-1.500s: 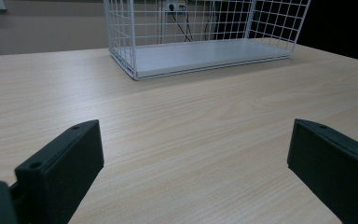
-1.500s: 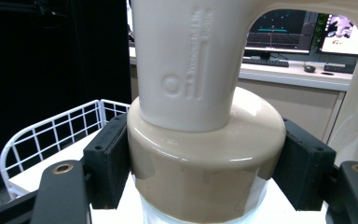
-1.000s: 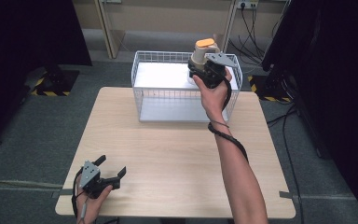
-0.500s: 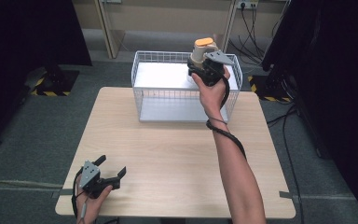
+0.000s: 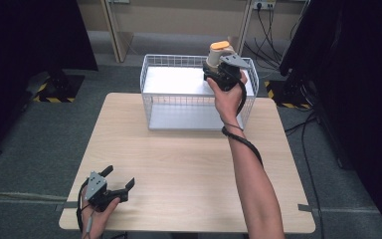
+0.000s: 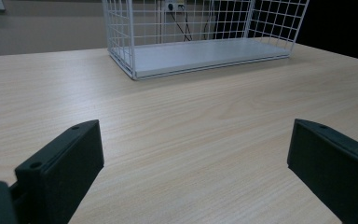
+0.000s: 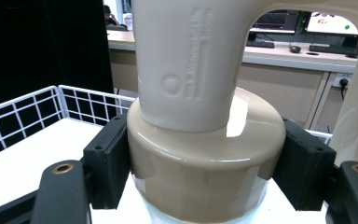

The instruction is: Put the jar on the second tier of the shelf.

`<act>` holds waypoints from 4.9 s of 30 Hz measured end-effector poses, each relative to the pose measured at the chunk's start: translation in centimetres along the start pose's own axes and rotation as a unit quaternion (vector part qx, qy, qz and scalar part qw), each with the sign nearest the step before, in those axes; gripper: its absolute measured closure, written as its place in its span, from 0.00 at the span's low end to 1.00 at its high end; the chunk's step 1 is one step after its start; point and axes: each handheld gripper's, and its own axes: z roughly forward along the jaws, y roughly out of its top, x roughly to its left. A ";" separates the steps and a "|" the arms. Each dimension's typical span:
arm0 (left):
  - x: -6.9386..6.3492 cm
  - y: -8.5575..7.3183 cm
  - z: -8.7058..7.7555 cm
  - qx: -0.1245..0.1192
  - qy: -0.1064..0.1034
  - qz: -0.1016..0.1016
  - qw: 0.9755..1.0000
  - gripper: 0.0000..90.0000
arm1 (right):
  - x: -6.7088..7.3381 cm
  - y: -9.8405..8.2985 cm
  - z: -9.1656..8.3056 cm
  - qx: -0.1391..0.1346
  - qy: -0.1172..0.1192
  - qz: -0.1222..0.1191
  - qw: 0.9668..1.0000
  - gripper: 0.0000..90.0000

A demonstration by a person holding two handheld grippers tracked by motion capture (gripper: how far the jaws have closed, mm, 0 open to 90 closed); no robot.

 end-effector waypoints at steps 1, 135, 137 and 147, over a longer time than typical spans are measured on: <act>0.0 0.0 0.0 0.000 0.000 0.000 1.000 0.03 | -0.1 0.0 0.0 0.001 -0.001 0.000 1.000 0.32; -0.3 0.0 0.1 0.004 0.003 0.010 1.000 0.03 | -0.3 -7.5 -8.5 0.018 0.063 -0.010 0.998 0.04; -0.3 0.0 0.1 0.004 0.003 0.010 1.000 0.03 | -0.3 -7.8 -8.7 0.019 0.062 -0.011 0.998 0.04; -0.3 0.0 0.1 0.004 0.003 0.010 1.000 0.03 | -0.5 -9.2 -9.5 0.026 0.060 -0.014 0.998 0.04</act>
